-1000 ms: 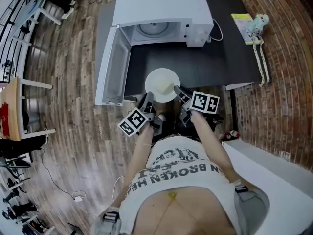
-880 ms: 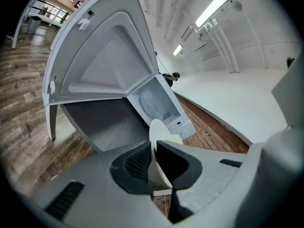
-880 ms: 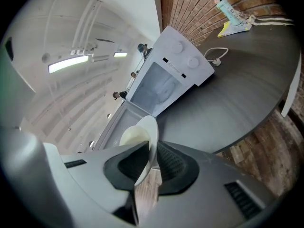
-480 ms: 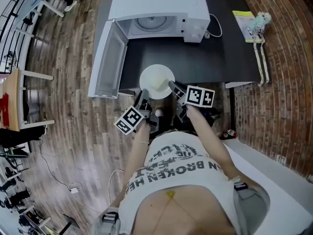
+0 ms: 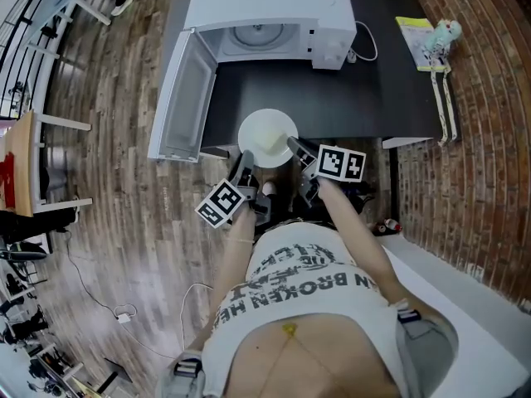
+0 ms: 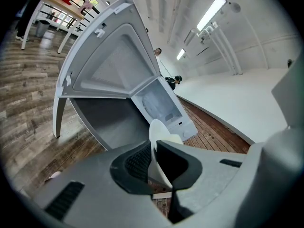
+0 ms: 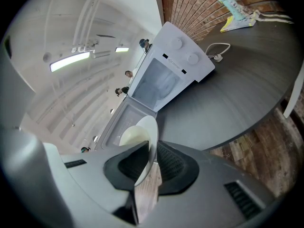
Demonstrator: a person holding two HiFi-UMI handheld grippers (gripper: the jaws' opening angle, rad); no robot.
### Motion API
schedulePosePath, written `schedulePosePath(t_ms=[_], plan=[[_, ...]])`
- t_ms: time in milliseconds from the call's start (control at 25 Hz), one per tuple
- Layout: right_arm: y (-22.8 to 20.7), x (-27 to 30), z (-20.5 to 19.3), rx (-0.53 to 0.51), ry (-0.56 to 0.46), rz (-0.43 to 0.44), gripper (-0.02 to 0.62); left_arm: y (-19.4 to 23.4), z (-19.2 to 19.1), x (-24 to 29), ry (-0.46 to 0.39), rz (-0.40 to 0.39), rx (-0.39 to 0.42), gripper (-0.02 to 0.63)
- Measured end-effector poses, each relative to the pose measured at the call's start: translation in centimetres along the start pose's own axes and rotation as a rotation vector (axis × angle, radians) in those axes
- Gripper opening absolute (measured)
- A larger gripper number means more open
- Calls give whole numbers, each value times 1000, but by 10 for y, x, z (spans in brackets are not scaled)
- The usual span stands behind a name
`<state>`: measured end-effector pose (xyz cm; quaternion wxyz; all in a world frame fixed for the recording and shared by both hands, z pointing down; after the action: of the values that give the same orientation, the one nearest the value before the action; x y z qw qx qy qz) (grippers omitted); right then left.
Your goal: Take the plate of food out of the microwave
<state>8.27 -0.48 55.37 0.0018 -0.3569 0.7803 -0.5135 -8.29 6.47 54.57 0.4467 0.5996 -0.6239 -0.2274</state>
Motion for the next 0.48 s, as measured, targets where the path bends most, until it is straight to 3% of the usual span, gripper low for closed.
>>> schedulePosePath(t_ms=[480], plan=[[1,-3,-1,-1,4,5,54,-1,-1,-4,-3,2,-11,37]])
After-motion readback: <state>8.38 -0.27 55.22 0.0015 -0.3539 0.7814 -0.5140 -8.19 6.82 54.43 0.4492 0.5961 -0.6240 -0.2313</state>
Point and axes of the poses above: the fingertips, and each gripper's own axes: x forward along the fingers, y to its left, z out of its top, the point moved 4 cm from there along -x, backward along the fingers, and after that the axes turned 8 degrees about -y, right-handed, at the moved point
